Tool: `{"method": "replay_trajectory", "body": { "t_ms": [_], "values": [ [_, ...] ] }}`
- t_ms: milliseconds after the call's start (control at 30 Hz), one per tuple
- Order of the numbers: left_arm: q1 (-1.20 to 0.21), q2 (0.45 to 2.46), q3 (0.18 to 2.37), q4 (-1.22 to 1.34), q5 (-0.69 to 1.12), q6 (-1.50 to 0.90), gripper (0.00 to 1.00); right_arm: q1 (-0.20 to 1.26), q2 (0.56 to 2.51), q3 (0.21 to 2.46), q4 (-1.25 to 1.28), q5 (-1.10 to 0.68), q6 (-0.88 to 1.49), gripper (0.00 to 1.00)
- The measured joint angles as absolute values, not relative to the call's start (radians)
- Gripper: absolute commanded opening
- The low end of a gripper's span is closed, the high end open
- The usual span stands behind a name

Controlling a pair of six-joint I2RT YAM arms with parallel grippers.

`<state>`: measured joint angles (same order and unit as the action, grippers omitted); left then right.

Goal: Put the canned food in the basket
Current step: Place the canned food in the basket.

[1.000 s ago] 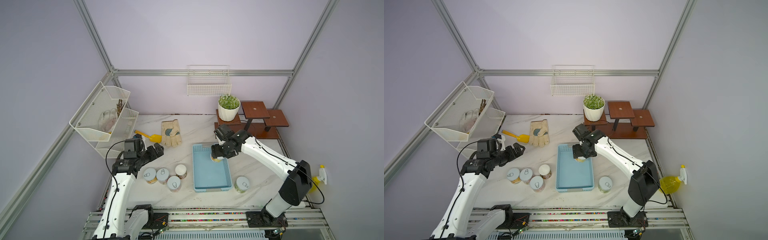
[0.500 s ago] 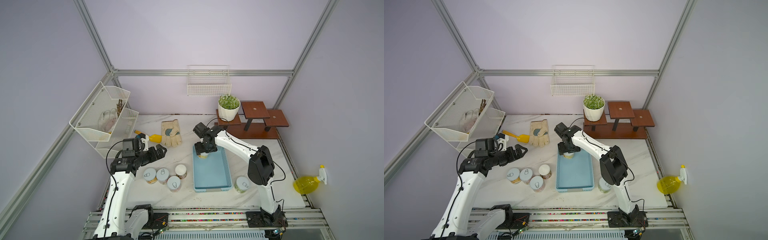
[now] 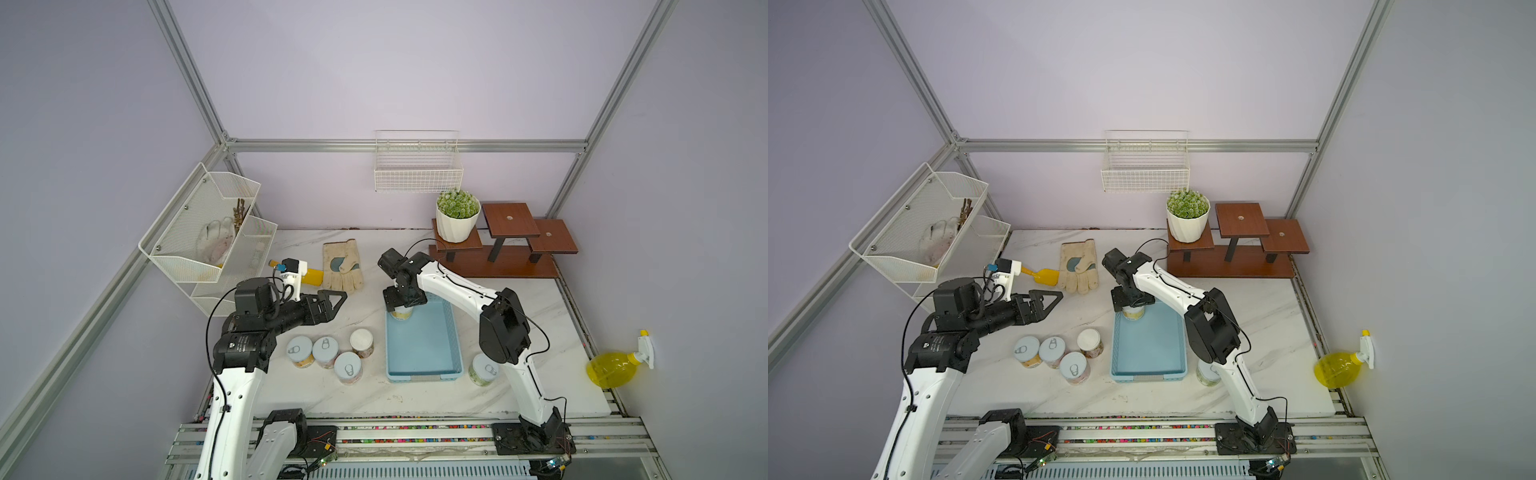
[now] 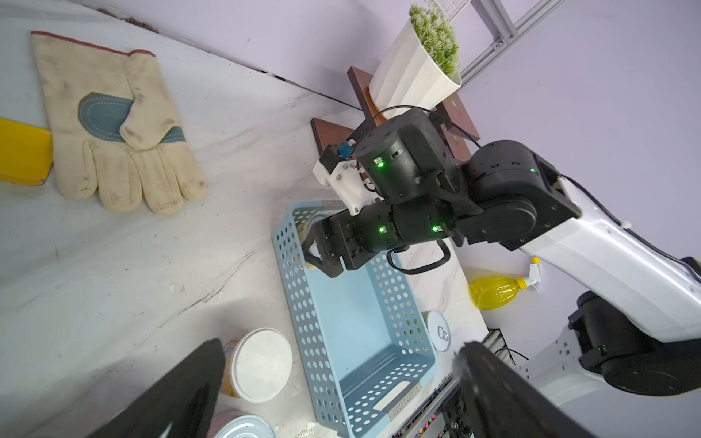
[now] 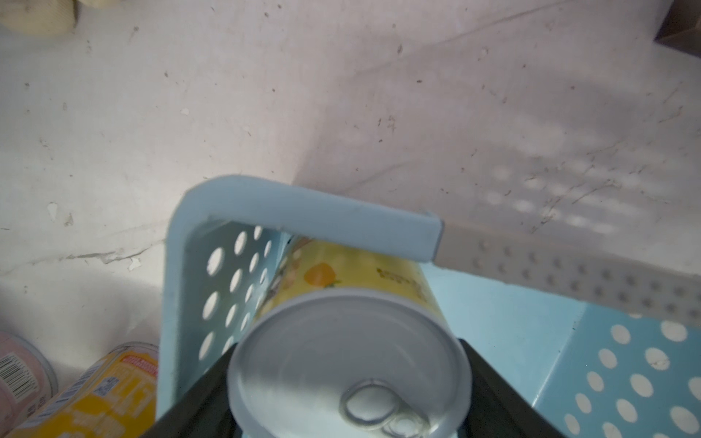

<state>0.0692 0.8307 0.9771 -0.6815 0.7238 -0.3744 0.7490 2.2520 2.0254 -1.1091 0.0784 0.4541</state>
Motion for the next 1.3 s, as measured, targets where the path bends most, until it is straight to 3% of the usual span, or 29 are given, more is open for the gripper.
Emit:
{"method": "replay_trajectory", "body": {
  "t_ms": [167,233,500,633,667,800,1167,1300],
  "values": [
    [0.069,0.83,0.966,-0.661,0.748,-0.375,1.0,0.749,2.278,2.045,-1.119,0.085,0.452,0.0],
    [0.068,0.83,0.966,-0.657,0.754,-0.375,1.0,0.749,2.285,2.046,-1.12,0.09,0.451,0.06],
    [0.068,0.829,0.962,-0.649,0.755,-0.375,1.0,0.749,2.299,2.057,-1.122,0.099,0.451,0.51],
    [0.068,0.825,0.943,-0.646,0.751,-0.375,1.0,0.749,2.299,2.057,-1.122,0.1,0.455,0.64],
    [0.068,0.825,0.941,-0.647,0.75,-0.376,1.0,0.749,2.299,2.058,-1.123,0.1,0.456,0.73],
    [0.059,0.825,0.938,-0.653,0.733,-0.374,1.0,0.749,2.299,2.061,-1.127,0.1,0.465,0.88],
    [-0.019,0.826,0.939,-0.689,0.625,-0.362,1.0,0.749,2.274,2.073,-1.15,0.126,0.478,0.92],
    [-0.097,0.853,0.967,-0.746,0.527,-0.338,1.0,0.749,2.146,1.974,-1.124,0.126,0.468,0.91]
  ]
}}
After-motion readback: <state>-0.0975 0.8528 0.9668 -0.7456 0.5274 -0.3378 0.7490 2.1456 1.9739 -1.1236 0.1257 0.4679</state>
